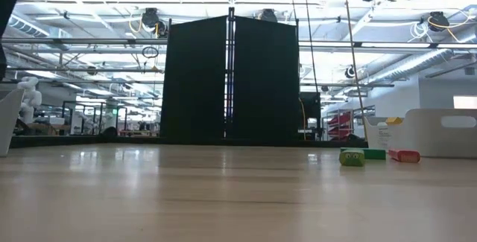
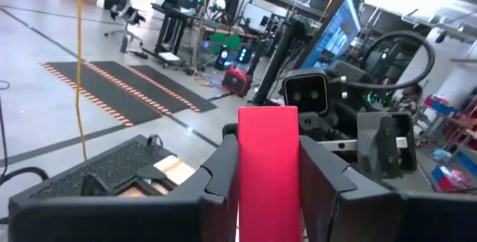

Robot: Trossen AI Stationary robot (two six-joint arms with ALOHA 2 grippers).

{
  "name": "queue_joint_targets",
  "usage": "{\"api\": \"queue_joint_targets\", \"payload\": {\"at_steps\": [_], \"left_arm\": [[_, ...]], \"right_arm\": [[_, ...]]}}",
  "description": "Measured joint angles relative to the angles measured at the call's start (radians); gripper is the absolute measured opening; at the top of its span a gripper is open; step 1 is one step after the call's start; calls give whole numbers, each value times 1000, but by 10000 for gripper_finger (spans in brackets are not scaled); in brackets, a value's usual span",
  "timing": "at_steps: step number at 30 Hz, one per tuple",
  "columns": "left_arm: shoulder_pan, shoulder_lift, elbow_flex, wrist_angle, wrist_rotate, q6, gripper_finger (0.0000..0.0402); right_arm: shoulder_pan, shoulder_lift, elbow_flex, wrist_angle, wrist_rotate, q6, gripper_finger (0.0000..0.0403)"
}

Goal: Sort blocks by size
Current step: Put the orange block into the white bin

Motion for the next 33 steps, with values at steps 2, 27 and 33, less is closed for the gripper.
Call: {"api": "queue_joint_targets", "payload": {"at_steps": [2,27,33], "left_arm": [[2,-2,0,8,1,0,87],[21,-2,0,89,48,0,87],[27,-2,0,89,61,-1,87]], "right_arm": [[8,17,0,48,0,-1,377],[11,400,158,272,-99,-130,377],[11,437,190,270,-103,-144,377]]}}
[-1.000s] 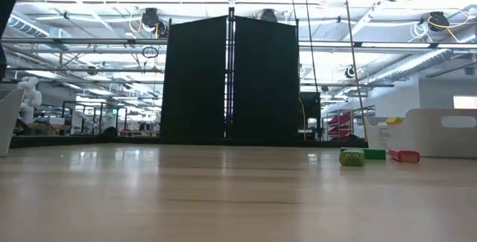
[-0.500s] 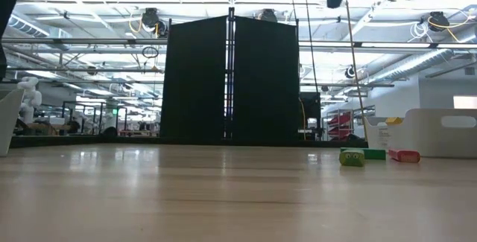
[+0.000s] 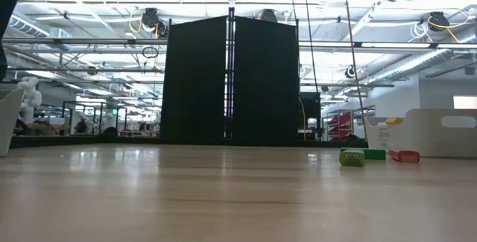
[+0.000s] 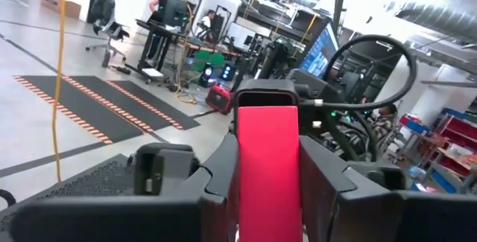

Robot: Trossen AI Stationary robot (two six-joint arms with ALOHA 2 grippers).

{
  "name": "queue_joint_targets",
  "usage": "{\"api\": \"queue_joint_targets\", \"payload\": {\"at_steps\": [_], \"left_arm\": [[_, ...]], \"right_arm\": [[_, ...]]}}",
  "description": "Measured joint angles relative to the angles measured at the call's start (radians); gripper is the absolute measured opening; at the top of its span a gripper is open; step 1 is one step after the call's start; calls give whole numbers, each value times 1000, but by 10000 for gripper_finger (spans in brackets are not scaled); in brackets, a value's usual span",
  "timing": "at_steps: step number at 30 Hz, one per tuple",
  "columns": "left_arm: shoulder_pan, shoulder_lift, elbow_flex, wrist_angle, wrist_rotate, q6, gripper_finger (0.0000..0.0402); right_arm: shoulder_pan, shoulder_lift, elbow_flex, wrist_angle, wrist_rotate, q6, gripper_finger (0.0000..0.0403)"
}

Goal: Sort blocks by size
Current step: Put the orange block into the white bin

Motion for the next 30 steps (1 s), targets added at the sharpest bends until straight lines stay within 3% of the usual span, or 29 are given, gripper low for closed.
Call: {"api": "queue_joint_targets", "payload": {"at_steps": [6,14,19,25,30], "left_arm": [[-1,0,0,0,10,0,87],[-1,0,0,-3,21,-2,87],[1,0,0,-4,21,-2,87],[0,0,0,-12,22,9,87],[0,0,0,-11,30,6,87]], "right_arm": [[0,19,0,1,1,-14,359],[0,24,0,47,5,-19,292],[0,24,0,46,4,-22,221],[1,23,0,44,-11,-35,84],[1,23,1,44,-7,-33,86]]}}
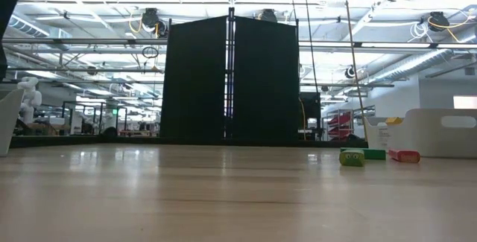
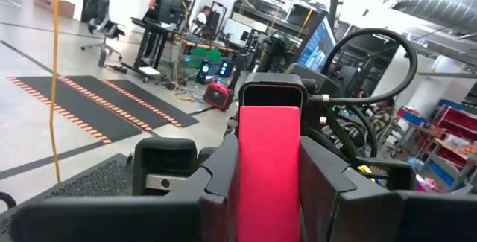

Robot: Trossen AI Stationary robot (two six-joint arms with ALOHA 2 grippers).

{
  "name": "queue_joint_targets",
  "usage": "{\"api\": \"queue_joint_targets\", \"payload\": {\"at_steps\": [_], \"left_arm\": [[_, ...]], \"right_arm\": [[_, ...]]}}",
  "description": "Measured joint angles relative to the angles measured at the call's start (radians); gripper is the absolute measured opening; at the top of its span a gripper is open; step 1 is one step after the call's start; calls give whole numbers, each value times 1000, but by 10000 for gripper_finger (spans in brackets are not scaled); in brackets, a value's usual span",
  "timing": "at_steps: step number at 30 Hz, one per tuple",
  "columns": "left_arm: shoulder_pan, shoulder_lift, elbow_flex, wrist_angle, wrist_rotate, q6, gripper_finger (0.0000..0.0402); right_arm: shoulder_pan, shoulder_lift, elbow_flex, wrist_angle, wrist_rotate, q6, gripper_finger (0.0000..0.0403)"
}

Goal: Sort blocks by size
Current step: Put the orange block into the white bin

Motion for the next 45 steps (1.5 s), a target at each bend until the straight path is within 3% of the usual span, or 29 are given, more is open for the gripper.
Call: {"api": "queue_joint_targets", "payload": {"at_steps": [8,15,19,22,27,30,38,45], "left_arm": [[0,0,0,1,6,2,102],[-6,0,1,-4,-21,-23,280],[-5,-8,1,-9,-50,28,346],[-5,-33,2,-1,-91,78,369],[-5,-78,3,-100,-177,96,376],[-4,-80,2,-153,-204,92,376],[-4,-46,1,-347,-192,-50,377],[-4,14,2,-451,-123,-62,377]], "right_arm": [[0,0,0,-3,3,-5,86],[-2,2,0,-15,48,-25,86],[-15,-4,0,-79,116,-25,86],[-52,-23,0,-280,263,-13,86],[-132,-86,-1,-857,689,76,86],[-178,-98,-1,-1170,837,154,86],[-236,-55,-2,-1671,896,313,89],[-234,10,-2,-1728,895,331,171]]}}
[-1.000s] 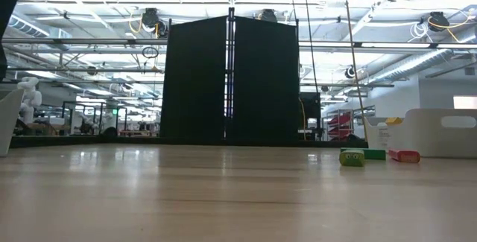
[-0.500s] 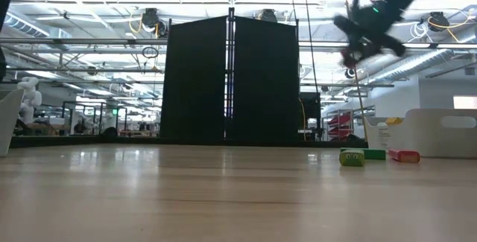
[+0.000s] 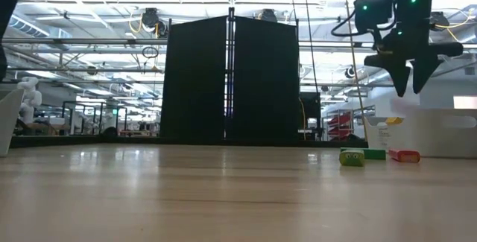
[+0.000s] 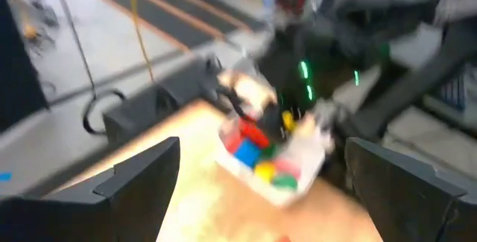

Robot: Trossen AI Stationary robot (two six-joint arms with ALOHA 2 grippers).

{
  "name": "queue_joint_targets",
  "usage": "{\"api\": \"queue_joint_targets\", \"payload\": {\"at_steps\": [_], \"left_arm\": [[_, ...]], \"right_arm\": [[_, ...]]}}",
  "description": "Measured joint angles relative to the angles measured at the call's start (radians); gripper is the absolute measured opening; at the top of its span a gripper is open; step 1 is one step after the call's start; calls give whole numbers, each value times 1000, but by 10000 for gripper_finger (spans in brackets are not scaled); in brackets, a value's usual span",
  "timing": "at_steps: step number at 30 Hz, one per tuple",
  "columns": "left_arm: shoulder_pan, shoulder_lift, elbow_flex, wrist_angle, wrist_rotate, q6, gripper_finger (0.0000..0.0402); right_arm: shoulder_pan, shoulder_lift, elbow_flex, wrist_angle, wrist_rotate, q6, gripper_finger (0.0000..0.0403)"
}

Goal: Sort blocks by size
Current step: Put the orange block into the white bin, then put the green block into the white bin

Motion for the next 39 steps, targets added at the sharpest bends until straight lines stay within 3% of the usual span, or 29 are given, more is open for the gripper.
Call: {"api": "queue_joint_targets", "payload": {"at_steps": [7,16,25,39], "left_arm": [[0,136,0,-14,146,18,377],[-7,390,-1,104,441,299,377],[-13,532,-2,208,512,534,377],[61,646,0,241,596,551,363]], "right_arm": [[4,40,0,22,-2,-54,220],[3,44,0,48,5,-106,242],[3,44,0,55,5,-155,238],[4,44,0,87,4,-224,238]]}}
